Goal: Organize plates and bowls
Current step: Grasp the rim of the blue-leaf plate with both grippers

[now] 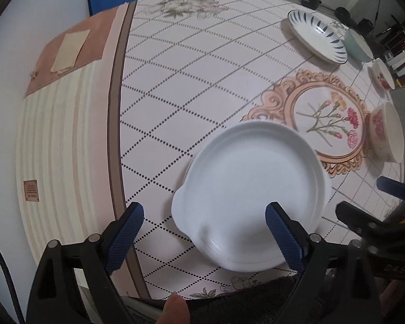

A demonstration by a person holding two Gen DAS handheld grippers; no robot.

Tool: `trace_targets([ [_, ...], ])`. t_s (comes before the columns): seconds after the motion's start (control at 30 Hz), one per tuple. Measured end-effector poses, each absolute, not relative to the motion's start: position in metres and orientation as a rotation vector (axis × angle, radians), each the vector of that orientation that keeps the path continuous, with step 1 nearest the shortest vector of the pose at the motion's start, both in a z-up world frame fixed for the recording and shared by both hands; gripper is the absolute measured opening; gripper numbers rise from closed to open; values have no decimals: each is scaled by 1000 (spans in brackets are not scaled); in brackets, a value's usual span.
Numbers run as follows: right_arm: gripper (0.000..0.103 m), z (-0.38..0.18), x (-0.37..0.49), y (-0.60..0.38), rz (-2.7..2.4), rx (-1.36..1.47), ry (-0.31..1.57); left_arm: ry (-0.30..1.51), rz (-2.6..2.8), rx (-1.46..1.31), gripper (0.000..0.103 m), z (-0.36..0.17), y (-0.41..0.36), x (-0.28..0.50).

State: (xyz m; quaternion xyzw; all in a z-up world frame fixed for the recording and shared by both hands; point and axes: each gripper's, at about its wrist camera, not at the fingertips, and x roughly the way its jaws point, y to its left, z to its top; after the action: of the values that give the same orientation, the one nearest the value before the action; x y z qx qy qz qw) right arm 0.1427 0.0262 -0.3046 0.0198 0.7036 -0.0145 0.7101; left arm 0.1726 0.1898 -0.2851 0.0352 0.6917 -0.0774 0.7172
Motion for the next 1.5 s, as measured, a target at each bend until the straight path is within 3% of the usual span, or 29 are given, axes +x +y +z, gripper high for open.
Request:
trace_targets([
  [0.4, 103, -250, 231, -58, -86, 223, 1406, 1411, -190, 136, 100, -244, 124, 294],
  [0.63, 103, -282, 336, -180, -148, 415, 1379, 1456, -278, 90, 100, -288, 52, 413],
  [0.7, 103, -303, 357, -208, -160, 467, 1408, 1484, -310, 87, 93, -309, 28, 439],
  [0.83, 82, -350, 387, -255, -180, 582, 1456, 1553, -403, 108, 53, -352, -18, 476],
  [1.03, 63, -396, 402, -277, -138, 681, 1481, 1629, -461, 108, 49, -399, -51, 503],
  [1.07, 52, -400, 403, -278, -135, 687, 1484, 1638, -465, 114, 47, -403, -55, 506],
  [1.23, 23, -411, 411, -281, -113, 720, 1480, 1623, -487, 158, 37, -402, -69, 510],
  [1.5, 17, -413, 413, -279, -115, 691, 1458, 1565, -456, 181, 17, -389, -55, 502],
])
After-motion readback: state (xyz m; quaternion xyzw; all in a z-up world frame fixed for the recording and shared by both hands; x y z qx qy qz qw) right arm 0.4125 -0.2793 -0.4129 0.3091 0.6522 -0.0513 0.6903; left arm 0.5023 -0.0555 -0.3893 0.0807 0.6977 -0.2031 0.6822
